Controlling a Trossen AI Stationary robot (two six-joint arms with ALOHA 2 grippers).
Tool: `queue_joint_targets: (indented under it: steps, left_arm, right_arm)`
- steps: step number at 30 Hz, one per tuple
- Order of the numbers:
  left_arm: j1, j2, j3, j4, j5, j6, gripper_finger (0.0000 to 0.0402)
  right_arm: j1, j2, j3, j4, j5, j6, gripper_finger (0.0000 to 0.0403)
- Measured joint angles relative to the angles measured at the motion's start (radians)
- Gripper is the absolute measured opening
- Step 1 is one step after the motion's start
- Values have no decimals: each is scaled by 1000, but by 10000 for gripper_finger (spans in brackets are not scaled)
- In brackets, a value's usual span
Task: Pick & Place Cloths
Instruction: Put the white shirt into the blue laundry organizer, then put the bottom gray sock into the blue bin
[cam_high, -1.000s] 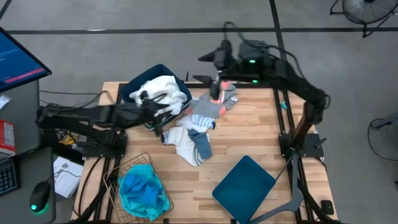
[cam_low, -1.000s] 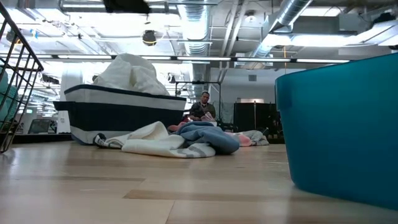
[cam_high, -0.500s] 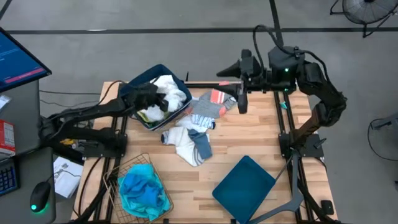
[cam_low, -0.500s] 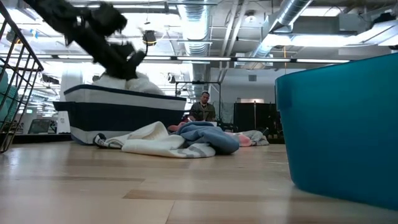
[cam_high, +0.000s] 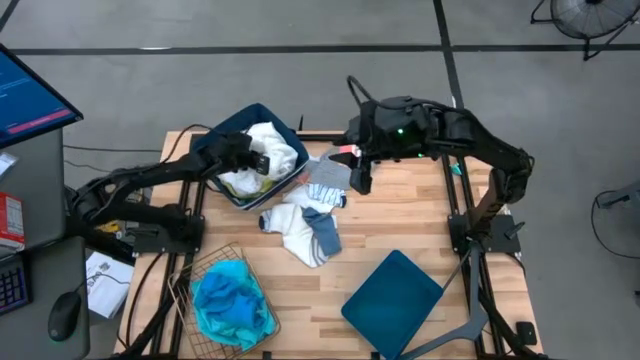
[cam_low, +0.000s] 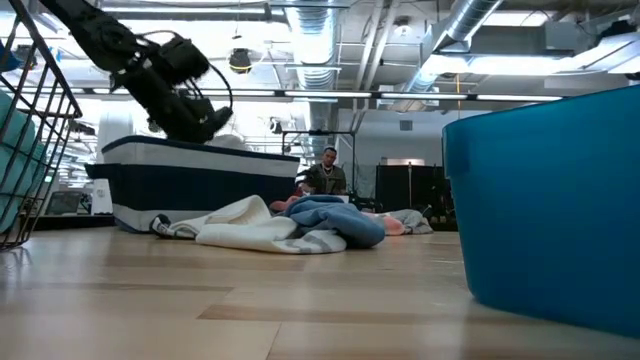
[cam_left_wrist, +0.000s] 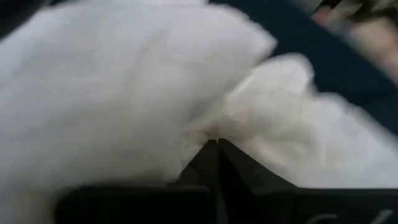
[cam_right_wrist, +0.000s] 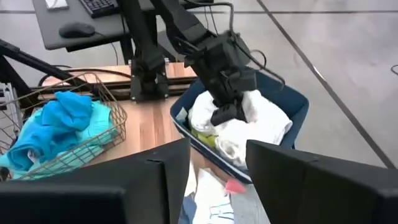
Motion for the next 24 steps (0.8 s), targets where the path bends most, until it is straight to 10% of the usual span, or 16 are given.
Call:
queue_joint_targets:
  steps: [9,24]
  left_arm:
    - [-34,-277,29,12,85,100,31]
    - [-249,-650,29,335,268,-82,227]
  right_arm:
    - [-18,-15,2,-16,40,-12,198]
    - [-167,-37,-275,-337,132,41,294]
